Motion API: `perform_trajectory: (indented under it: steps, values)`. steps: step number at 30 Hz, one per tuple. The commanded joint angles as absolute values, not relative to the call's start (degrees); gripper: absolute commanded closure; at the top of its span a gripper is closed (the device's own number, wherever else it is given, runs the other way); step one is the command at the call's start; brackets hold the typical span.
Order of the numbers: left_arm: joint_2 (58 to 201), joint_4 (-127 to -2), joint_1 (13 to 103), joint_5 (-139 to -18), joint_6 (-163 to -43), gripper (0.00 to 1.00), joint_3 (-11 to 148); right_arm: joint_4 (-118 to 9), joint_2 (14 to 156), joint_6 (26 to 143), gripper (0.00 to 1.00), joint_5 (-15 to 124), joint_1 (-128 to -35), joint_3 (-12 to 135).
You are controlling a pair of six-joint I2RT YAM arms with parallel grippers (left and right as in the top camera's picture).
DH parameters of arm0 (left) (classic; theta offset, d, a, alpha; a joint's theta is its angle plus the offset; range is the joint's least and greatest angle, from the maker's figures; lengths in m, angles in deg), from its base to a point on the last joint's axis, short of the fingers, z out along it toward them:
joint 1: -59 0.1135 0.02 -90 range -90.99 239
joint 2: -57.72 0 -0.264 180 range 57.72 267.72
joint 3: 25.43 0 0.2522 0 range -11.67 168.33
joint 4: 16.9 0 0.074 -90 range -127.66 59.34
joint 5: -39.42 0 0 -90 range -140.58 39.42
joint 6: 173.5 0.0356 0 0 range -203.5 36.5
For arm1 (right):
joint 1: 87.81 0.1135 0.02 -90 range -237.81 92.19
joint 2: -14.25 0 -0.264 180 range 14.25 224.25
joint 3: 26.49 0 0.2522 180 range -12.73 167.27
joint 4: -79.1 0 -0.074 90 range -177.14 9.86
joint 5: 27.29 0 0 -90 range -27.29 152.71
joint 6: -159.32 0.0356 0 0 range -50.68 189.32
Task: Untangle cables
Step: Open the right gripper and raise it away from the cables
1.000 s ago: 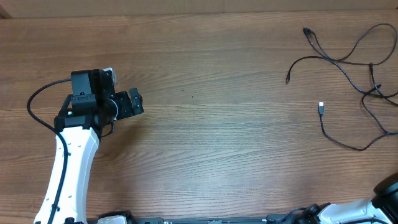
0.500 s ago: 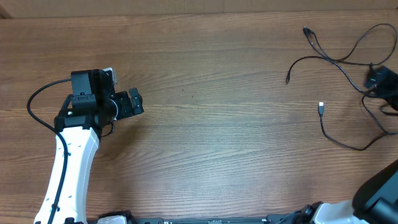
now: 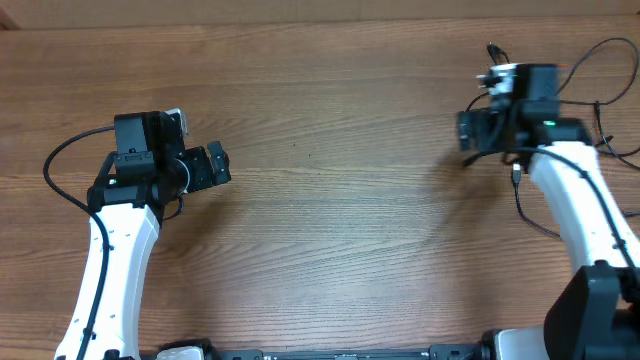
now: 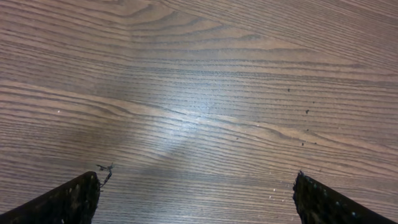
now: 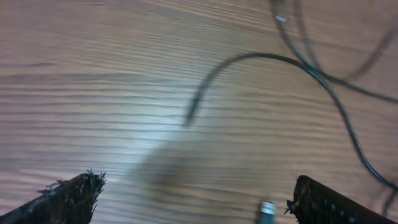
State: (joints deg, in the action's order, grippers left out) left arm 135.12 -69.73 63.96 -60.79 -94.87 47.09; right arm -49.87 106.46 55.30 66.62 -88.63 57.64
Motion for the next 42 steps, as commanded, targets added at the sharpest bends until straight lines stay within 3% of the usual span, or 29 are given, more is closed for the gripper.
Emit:
perform_trajectory:
  steps: [1, 7, 15, 42]
  values:
    - [134.6, -69.62, 63.85, -60.47, -93.78, 0.0, 47.31, -49.71, 104.95, 59.94, 0.0, 70.09, -83.04, 57.51]
    - [134.6, -69.62, 63.85, -60.47, -93.78, 0.01, 47.31, -48.38, 104.95, 69.2, 0.0, 67.91, -77.77, 57.51]
    - [134.6, -69.62, 63.85, -60.47, -93.78, 0.01, 47.31, -46.94, 104.95, 69.77, 0.0, 52.87, -76.57, 57.48]
    - [134.6, -69.62, 63.85, -60.47, -93.78, 0.0, 47.31, -46.96, 104.95, 69.77, 0.0, 52.71, -76.61, 57.48]
